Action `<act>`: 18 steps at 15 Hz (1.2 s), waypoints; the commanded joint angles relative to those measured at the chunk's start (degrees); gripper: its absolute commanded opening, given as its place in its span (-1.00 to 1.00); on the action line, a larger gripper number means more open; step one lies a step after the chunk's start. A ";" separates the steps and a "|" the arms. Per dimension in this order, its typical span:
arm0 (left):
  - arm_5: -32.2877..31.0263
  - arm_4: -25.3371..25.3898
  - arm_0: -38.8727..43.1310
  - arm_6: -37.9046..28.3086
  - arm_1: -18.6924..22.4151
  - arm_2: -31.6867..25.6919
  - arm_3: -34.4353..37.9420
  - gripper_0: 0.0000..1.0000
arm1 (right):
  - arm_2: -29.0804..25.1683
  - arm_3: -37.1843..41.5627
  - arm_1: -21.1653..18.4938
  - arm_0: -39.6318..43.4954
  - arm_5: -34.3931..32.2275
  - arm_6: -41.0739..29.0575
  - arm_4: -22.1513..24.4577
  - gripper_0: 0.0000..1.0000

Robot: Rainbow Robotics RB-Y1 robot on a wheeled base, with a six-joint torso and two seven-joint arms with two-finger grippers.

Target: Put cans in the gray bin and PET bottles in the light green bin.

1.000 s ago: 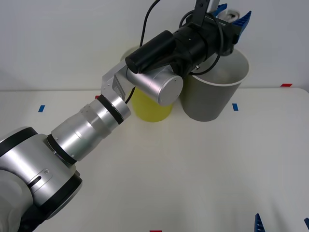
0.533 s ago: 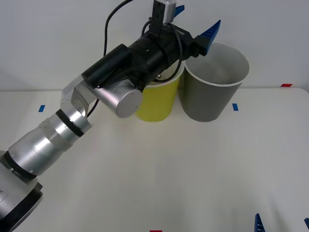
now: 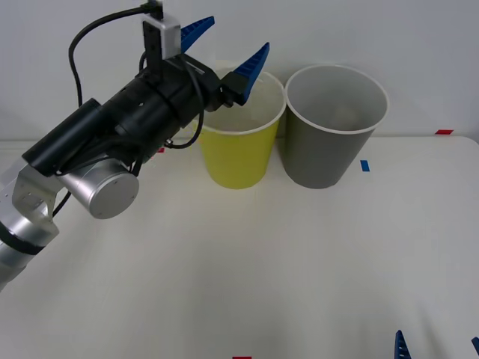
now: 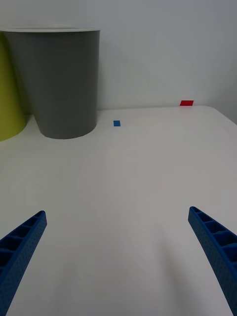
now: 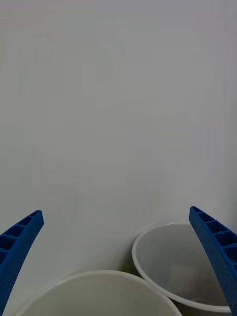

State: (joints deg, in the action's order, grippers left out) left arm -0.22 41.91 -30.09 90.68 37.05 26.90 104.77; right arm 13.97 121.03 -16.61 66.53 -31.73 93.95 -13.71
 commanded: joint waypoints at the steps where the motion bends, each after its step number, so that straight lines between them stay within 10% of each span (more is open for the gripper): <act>1: 0.39 -0.08 7.15 -0.06 4.78 -2.91 5.36 1.00 | 0.00 0.00 0.00 0.00 0.00 0.00 0.00 1.00; 8: -0.05 -1.22 25.25 0.81 6.72 -11.70 15.20 1.00 | 0.00 0.00 0.00 0.00 0.00 0.00 0.00 1.00; 18: -18.59 -23.45 52.85 -7.71 2.50 -13.28 15.73 1.00 | 0.00 0.00 0.00 0.00 0.00 0.00 0.00 1.00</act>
State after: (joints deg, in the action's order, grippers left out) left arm -18.10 19.24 20.71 83.25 40.51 13.94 120.53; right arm 13.97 121.03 -16.61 66.53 -31.73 93.96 -13.71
